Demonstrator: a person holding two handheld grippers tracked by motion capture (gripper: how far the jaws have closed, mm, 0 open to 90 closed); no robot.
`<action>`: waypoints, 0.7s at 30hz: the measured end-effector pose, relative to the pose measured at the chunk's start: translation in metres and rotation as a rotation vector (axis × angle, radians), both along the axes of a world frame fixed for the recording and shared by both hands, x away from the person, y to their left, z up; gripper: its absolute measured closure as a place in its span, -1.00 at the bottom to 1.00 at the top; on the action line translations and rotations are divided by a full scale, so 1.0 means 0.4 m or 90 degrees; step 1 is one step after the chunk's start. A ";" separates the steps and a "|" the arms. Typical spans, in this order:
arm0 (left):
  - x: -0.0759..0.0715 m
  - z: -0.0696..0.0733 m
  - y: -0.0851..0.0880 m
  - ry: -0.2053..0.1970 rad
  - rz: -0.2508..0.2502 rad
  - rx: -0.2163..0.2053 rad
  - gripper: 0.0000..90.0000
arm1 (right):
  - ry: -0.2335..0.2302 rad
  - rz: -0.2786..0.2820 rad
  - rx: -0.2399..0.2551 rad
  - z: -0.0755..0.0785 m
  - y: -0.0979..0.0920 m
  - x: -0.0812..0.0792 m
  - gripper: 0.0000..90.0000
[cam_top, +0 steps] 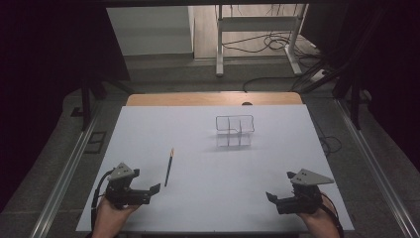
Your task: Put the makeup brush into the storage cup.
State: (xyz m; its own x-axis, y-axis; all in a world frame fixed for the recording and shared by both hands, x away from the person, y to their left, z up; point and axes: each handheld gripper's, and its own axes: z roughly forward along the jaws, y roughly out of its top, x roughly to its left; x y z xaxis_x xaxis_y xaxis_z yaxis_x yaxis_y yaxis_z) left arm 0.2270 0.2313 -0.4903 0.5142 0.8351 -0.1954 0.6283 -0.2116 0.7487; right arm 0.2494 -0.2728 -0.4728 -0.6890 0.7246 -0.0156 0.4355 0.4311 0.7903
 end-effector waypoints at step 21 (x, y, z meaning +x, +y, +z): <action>0.071 0.005 -0.037 0.048 -0.004 0.040 -0.80 | -0.018 0.018 0.013 0.006 0.005 -0.003 -0.99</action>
State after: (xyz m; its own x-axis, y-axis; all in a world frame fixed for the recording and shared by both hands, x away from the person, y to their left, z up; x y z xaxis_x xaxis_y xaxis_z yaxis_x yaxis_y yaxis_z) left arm 0.2552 0.2166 -0.4884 0.5049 0.8441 -0.1805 0.6807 -0.2609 0.6845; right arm 0.2480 -0.2707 -0.4704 -0.7090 0.7049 -0.0213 0.4005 0.4273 0.8106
